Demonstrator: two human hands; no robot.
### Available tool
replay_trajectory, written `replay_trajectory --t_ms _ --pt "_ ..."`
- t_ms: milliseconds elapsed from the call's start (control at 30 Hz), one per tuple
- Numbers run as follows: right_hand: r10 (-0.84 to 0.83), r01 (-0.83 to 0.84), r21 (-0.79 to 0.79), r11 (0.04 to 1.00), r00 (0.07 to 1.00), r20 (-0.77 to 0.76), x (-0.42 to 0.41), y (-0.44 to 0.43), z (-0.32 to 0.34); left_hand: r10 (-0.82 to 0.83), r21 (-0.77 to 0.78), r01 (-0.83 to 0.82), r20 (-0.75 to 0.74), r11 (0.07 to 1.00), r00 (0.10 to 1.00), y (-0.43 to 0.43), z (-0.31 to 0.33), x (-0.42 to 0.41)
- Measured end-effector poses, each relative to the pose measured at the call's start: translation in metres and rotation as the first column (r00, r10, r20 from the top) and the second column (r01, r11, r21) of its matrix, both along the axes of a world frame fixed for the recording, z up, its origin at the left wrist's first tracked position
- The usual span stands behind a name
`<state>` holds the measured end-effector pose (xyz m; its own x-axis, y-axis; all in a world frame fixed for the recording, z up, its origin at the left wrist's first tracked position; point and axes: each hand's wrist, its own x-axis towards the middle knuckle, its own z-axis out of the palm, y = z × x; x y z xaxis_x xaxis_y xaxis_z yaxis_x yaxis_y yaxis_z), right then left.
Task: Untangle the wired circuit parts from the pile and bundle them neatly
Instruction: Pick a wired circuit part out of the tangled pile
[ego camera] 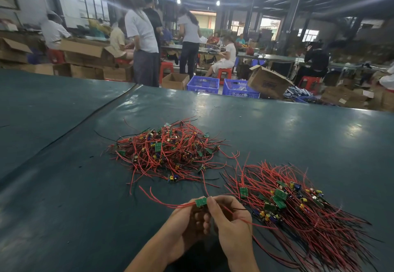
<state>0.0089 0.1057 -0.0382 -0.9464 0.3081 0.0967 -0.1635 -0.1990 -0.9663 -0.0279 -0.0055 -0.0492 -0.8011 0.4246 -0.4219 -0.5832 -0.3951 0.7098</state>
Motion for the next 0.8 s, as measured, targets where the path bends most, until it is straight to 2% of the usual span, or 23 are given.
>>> replay_trajectory --t_ms 133,233,333,433,567,700,800 --pt "-0.145 0.143 0.046 0.989 0.989 0.029 -0.005 0.006 -0.004 -0.074 -0.063 0.069 -0.078 0.996 0.994 0.001 0.003 0.003" --pt "-0.166 0.165 0.022 0.986 0.985 0.047 -0.005 0.006 -0.005 -0.147 -0.107 0.128 -0.203 0.986 0.968 0.003 0.002 0.008" --pt "-0.126 0.126 0.013 0.992 0.991 0.048 -0.002 0.003 -0.002 -0.146 -0.089 0.128 -0.249 0.988 0.958 0.006 0.002 0.009" --pt "-0.097 0.099 -0.027 0.995 0.994 0.051 0.000 -0.002 0.001 -0.102 -0.150 0.063 -0.271 0.987 0.957 0.008 -0.002 0.005" --pt "-0.092 0.095 -0.065 0.993 0.995 0.048 -0.002 -0.007 0.003 -0.016 -0.182 -0.061 -0.395 0.981 0.919 0.009 -0.005 0.003" --pt "-0.061 0.062 -0.015 0.998 0.996 0.072 -0.002 -0.013 0.000 0.002 -0.223 -0.131 -0.500 0.966 0.866 0.005 -0.007 0.002" --pt "-0.101 0.101 0.011 0.995 0.989 0.105 -0.004 -0.013 -0.002 -0.025 -0.280 -0.175 -0.589 0.944 0.807 0.006 -0.005 0.003"
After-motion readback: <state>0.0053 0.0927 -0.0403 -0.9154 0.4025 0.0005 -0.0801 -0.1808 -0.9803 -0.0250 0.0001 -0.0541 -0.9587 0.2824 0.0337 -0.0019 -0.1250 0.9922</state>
